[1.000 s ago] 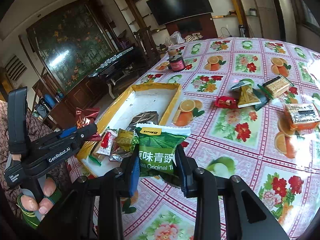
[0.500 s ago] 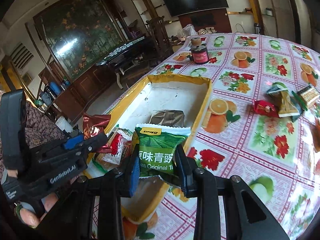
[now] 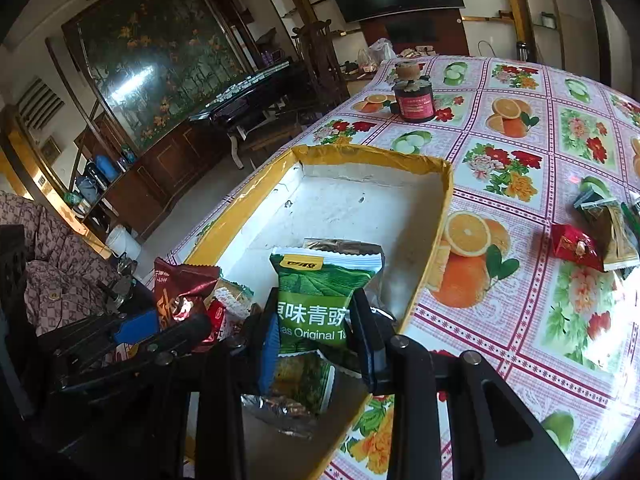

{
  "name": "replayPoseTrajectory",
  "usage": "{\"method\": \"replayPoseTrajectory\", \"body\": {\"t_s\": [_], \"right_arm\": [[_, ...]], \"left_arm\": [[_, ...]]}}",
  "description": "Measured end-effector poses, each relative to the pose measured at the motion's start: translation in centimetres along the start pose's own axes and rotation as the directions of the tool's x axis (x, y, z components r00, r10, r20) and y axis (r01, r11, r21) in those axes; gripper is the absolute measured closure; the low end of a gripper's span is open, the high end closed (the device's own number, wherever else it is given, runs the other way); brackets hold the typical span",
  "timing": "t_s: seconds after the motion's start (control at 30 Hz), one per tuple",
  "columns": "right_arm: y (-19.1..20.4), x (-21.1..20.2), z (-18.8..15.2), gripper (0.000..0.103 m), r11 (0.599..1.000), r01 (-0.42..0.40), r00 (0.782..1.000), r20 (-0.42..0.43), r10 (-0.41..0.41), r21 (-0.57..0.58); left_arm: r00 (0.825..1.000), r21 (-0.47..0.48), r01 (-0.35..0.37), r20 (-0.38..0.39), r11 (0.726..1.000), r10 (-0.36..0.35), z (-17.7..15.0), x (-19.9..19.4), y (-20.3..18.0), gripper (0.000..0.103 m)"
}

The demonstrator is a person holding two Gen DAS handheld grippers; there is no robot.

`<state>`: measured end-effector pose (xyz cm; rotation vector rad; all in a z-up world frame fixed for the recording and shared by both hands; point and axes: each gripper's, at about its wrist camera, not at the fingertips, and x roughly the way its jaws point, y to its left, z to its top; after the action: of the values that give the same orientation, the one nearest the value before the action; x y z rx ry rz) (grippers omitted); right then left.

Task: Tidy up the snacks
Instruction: 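Open the right tool to drop the green Original packet into the tray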

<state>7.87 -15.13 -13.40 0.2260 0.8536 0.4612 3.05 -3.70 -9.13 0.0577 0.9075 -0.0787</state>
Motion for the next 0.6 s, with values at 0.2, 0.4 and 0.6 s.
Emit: {"method": "replayPoseTrajectory", "body": {"t_s": [0.2, 0.4, 0.6], "right_arm": [[-0.1, 0.3, 0.0, 0.057, 1.0, -0.003, 1.0, -0.005, 0.003, 0.013], [-0.5, -1.7, -0.1, 0.054, 1.0, 0.004, 0.999, 0.036, -0.005, 0.027], [-1.5, -4.0, -0.4, 0.053, 0.998, 0.021, 0.997, 0.077, -0.025, 0.058]], "left_arm": [[1.0, 0.008, -0.007, 0.003, 1.0, 0.007, 0.0, -0.2, 0.0, 0.043], [0.999, 0.01, -0.016, 0.044, 1.0, 0.016, 0.2, -1.4, -0.2, 0.035], [0.997, 0.017, -0.026, 0.078, 1.0, 0.025, 0.2, -2.7, -0.6, 0.032]]}}
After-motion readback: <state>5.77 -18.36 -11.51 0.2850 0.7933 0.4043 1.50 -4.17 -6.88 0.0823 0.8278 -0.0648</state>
